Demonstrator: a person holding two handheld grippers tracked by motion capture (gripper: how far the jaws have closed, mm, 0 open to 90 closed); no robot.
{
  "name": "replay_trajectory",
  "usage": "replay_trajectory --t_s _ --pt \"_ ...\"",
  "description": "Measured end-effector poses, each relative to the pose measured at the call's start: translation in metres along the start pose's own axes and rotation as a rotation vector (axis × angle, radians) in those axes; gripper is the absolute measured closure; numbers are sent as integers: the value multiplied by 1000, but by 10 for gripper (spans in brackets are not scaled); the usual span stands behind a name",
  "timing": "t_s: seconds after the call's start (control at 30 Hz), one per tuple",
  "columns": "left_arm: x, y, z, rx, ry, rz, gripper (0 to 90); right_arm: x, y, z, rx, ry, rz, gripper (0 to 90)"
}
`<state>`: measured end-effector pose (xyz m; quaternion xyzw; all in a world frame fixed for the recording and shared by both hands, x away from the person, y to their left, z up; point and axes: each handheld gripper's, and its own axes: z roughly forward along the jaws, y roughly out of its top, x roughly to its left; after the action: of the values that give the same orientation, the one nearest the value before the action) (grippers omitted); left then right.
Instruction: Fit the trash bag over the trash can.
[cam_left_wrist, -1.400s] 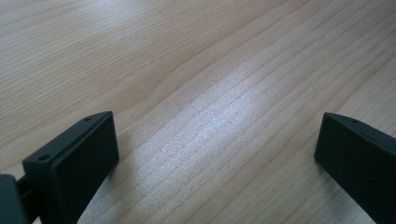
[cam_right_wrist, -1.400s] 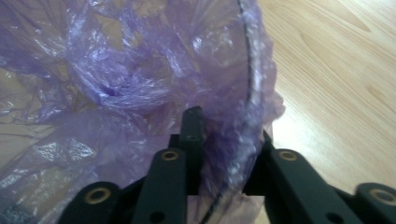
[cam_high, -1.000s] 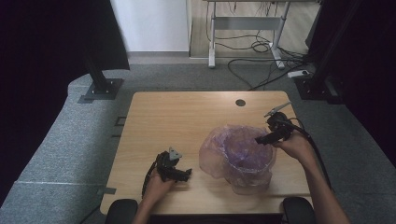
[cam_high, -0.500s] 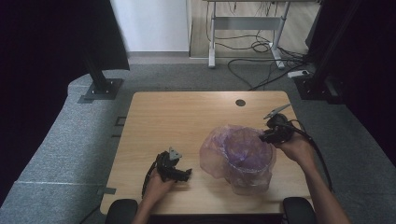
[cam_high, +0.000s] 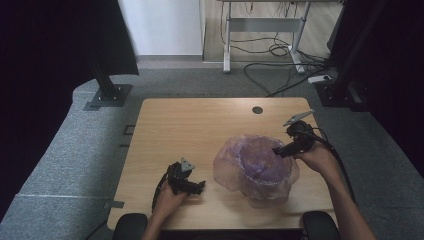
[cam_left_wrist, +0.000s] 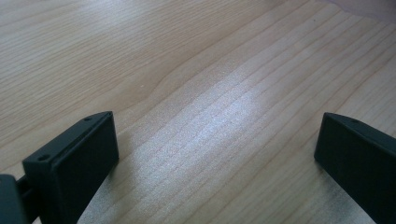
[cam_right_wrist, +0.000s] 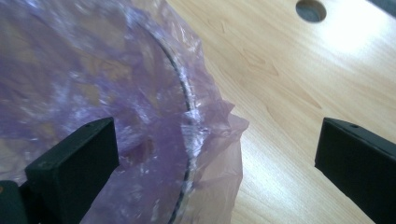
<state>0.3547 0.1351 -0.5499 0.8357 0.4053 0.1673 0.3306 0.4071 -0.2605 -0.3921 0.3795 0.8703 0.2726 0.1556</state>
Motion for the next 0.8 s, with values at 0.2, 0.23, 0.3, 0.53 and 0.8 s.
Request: replay_trajectory --t_s 0.2,0.23,0.3,0.53,0.8 --pt "0 0 0 0 -1 -1 0 -1 -5 -18 -35 13 25 0" --pt "0 0 0 0 -1 0 0 -1 -6 -22 -44 10 28 0" --pt "0 0 0 0 0 0 0 -3 -11 -28 -69 1 27 0" --pt "0 0 0 0 0 -1 0 -13 -33 -39 -127 -4 21 0" --pt "0 0 0 -1 0 -1 0 -27 -64 -37 -171 -24 87 0"
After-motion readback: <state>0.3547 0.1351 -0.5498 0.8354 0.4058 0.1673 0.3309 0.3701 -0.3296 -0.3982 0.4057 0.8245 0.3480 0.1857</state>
